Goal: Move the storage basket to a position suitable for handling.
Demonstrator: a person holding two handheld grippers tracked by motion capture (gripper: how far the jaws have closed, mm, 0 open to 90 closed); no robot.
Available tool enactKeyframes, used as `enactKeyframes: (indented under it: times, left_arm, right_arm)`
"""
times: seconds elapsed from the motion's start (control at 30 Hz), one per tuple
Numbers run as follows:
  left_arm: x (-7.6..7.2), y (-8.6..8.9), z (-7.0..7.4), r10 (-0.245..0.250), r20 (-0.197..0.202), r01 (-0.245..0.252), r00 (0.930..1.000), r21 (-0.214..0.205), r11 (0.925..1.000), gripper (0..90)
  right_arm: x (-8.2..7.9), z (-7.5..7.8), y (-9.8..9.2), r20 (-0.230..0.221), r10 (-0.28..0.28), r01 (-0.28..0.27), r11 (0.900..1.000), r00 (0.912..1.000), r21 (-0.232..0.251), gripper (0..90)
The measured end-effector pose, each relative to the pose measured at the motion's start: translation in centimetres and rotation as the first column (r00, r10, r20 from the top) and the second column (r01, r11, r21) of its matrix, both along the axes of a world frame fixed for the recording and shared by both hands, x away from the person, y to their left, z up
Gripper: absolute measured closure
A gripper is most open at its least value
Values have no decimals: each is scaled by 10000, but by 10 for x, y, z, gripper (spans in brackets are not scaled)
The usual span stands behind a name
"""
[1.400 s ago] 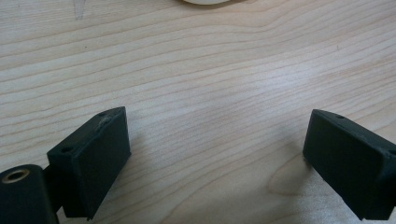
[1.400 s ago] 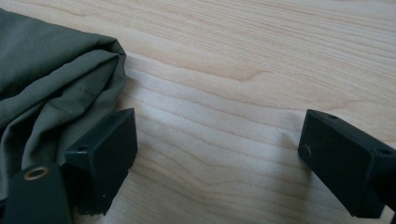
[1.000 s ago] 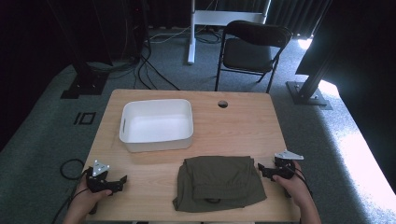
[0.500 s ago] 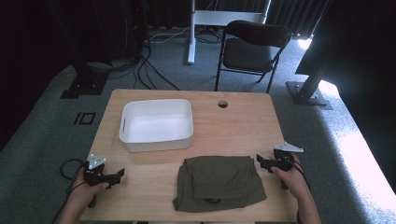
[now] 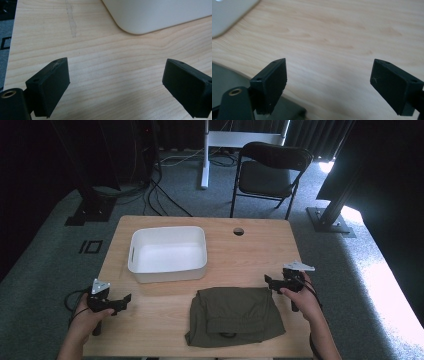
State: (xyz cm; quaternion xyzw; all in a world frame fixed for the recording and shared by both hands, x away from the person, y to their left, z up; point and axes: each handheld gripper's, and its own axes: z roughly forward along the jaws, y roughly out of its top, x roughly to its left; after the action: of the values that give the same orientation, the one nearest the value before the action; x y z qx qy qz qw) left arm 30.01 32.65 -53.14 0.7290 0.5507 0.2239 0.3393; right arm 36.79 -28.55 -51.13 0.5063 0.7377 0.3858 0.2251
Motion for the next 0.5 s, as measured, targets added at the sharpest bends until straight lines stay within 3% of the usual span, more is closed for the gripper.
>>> enactKeyframes:
  times: [0.5]
  left_arm:
    - [12,-1,16,-75,290,74,9996,26,10000,83]
  right_arm:
    - [14,15,55,278,971,-974,9952,9949,75,137]
